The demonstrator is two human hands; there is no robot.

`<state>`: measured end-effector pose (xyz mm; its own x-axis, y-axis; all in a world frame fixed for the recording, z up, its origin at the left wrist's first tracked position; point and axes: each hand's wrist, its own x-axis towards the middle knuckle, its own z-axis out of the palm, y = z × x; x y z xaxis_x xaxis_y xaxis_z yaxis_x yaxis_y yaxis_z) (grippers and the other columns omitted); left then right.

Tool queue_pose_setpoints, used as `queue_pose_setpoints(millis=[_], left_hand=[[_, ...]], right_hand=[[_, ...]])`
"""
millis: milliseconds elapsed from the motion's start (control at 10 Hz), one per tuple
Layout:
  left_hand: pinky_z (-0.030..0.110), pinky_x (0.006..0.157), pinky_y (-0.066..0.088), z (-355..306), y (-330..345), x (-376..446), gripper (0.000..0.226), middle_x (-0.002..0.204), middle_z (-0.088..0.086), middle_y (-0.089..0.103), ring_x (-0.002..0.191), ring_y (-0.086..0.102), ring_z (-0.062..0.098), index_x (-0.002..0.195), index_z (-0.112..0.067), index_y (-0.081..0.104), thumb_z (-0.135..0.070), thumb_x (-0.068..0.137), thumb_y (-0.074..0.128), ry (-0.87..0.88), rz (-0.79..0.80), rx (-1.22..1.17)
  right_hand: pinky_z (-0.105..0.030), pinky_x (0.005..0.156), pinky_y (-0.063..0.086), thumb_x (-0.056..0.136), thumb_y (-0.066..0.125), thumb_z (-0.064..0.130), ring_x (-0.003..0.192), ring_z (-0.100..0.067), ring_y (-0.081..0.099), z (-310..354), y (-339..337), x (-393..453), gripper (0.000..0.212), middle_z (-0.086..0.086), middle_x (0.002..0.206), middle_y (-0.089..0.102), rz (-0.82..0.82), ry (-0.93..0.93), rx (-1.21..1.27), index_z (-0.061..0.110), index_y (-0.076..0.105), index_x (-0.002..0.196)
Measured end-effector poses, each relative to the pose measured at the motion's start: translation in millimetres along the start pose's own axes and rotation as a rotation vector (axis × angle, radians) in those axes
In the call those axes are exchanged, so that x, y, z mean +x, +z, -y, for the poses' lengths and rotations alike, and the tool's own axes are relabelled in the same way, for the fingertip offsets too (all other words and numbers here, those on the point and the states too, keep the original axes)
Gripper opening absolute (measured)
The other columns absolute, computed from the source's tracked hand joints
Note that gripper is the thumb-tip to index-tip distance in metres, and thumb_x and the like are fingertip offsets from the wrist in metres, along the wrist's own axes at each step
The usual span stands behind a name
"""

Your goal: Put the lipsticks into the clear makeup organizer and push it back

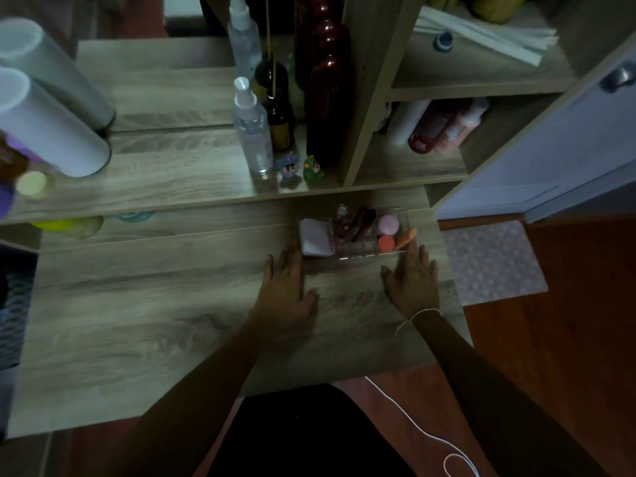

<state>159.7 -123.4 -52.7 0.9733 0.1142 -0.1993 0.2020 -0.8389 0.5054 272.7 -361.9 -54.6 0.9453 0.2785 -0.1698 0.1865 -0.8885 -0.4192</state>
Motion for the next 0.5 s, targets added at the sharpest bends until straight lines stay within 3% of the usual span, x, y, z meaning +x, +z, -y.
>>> queue_pose_setpoints(millis=[300, 400, 500], left_hand=[[0.050, 0.120, 0.008, -3.1, 1.9, -2.4, 0.082, 0.158, 0.017, 0.016, 0.147, 0.006, 0.028, 0.150, -0.007, 0.005, -0.045, 0.091, 0.048, -0.050, -0.022, -0.006], [0.047, 0.121, 0.007, 4.1, 13.7, -7.3, 0.075, 0.159, 0.018, 0.009, 0.147, 0.005, 0.029, 0.149, -0.005, 0.003, -0.046, 0.096, 0.036, -0.090, -0.026, 0.081], [0.043, 0.120, 0.001, 11.7, 24.0, -15.5, 0.067, 0.160, 0.012, -0.002, 0.147, -0.005, 0.025, 0.149, -0.012, -0.003, -0.048, 0.098, 0.022, -0.075, -0.025, 0.168]], right_hand=[[-0.057, 0.117, 0.010, 0.090, 0.054, 0.037, 0.146, -0.032, 0.013, -0.9, 5.5, -4.8, 0.075, -0.011, 0.158, 0.020, -0.008, 0.014, 0.131, 0.019, 0.009, 0.148], [-0.055, 0.118, 0.014, 0.096, 0.037, 0.044, 0.145, -0.030, 0.017, -7.3, 18.3, -23.4, 0.066, -0.017, 0.155, 0.024, -0.080, 0.019, 0.048, 0.009, 0.015, 0.148], [-0.054, 0.118, 0.015, 0.097, 0.022, 0.039, 0.145, -0.031, 0.019, -10.0, 33.0, -41.2, 0.061, -0.019, 0.156, 0.023, -0.112, 0.029, -0.075, 0.004, 0.020, 0.147]])
